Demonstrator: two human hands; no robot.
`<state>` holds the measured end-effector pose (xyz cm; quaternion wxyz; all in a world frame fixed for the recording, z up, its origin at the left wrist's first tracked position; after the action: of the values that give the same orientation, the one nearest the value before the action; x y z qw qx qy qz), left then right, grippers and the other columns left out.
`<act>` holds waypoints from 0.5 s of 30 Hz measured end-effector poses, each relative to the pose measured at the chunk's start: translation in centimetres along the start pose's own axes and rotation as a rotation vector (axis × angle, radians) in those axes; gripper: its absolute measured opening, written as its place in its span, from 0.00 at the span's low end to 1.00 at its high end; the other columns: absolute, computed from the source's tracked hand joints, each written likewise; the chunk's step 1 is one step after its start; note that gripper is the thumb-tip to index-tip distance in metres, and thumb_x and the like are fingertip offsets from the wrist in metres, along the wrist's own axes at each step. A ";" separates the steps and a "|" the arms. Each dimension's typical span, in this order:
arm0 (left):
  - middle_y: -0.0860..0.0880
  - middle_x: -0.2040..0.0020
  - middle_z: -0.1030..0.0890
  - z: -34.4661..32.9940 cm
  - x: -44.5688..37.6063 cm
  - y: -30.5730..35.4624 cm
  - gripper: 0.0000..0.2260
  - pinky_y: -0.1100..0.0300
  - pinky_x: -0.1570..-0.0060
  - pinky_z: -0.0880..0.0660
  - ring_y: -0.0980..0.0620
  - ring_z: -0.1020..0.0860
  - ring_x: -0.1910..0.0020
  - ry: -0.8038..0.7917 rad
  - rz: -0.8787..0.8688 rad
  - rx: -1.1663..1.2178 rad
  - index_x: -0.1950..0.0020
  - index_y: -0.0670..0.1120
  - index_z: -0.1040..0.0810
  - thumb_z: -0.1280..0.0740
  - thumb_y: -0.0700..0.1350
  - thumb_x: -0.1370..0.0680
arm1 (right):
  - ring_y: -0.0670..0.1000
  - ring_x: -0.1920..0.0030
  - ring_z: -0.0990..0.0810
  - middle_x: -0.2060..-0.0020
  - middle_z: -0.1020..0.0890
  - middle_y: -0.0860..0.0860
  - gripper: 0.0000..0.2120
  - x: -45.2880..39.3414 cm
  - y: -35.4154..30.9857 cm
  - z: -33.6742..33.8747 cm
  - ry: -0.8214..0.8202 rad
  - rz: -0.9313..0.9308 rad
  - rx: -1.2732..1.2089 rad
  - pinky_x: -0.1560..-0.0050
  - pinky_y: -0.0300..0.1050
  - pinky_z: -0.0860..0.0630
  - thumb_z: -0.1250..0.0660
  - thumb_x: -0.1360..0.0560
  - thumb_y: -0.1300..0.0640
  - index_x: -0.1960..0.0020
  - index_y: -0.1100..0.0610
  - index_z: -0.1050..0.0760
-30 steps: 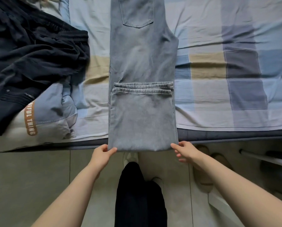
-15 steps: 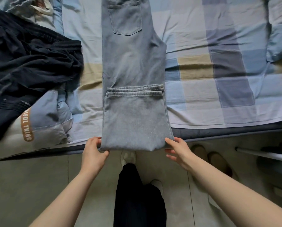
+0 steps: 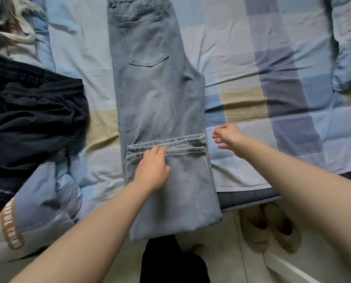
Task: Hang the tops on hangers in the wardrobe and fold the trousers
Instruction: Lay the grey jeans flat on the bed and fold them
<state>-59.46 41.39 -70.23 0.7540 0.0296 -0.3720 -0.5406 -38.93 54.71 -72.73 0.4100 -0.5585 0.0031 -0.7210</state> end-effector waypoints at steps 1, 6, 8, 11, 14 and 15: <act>0.43 0.31 0.31 -0.1 -2.2 2.0 0.25 0.48 0.33 0.35 0.41 0.32 0.34 -0.021 -0.078 -0.048 0.26 0.43 0.35 0.39 0.40 0.24 | 0.48 0.65 0.29 0.61 0.26 0.53 0.09 -1.5 -2.4 0.2 0.007 0.032 0.011 0.59 0.42 0.28 0.40 0.23 0.61 0.61 0.54 0.31; 0.45 0.32 0.32 -0.7 -10.4 9.2 0.27 0.45 0.45 0.27 0.41 0.29 0.36 -0.080 -0.278 -0.148 0.22 0.49 0.42 0.40 0.46 0.21 | 0.49 0.65 0.29 0.65 0.30 0.51 0.10 -7.8 -10.2 0.1 0.081 0.145 0.065 0.64 0.43 0.25 0.37 0.25 0.55 0.63 0.52 0.35; 0.45 0.34 0.32 -1.1 -12.6 10.2 0.27 0.48 0.53 0.29 0.40 0.27 0.38 -0.087 -0.283 -0.233 0.21 0.52 0.46 0.42 0.48 0.19 | 0.49 0.66 0.29 0.66 0.30 0.50 0.11 -9.5 -11.4 -0.2 0.073 0.149 0.066 0.60 0.46 0.23 0.36 0.26 0.51 0.63 0.52 0.35; 0.45 0.34 0.32 -1.3 -15.1 10.4 0.25 0.50 0.57 0.33 0.40 0.26 0.39 -0.070 -0.260 -0.314 0.21 0.57 0.49 0.45 0.53 0.17 | 0.49 0.68 0.31 0.66 0.31 0.49 0.12 -11.5 -13.2 -0.2 0.087 0.153 0.052 0.61 0.45 0.24 0.37 0.24 0.48 0.63 0.51 0.36; 0.44 0.34 0.32 -1.4 -16.3 10.6 0.24 0.51 0.56 0.34 0.40 0.25 0.40 -0.072 -0.249 -0.353 0.22 0.58 0.47 0.45 0.57 0.18 | 0.51 0.62 0.24 0.62 0.23 0.51 0.10 -12.4 -15.1 -0.6 0.080 0.183 -0.030 0.57 0.46 0.21 0.36 0.24 0.50 0.61 0.54 0.30; 0.44 0.34 0.32 -1.5 -16.7 10.7 0.24 0.52 0.56 0.34 0.40 0.25 0.40 -0.081 -0.250 -0.361 0.22 0.58 0.46 0.45 0.57 0.18 | 0.51 0.61 0.22 0.61 0.21 0.52 0.09 -12.7 -15.6 -1.0 0.076 0.193 -0.045 0.59 0.45 0.22 0.35 0.24 0.51 0.60 0.55 0.28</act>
<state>-52.38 59.22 -75.39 0.6584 -0.0818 -0.2927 -0.6886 -48.37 72.17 -76.05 0.4646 -0.5370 0.0888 -0.6986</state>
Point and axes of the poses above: each hand's wrist, its own x-axis away from the middle knuckle, its own z-axis out of the back of the hand, y = z × x, the point moved 9 cm from there along -x, towards the middle knuckle
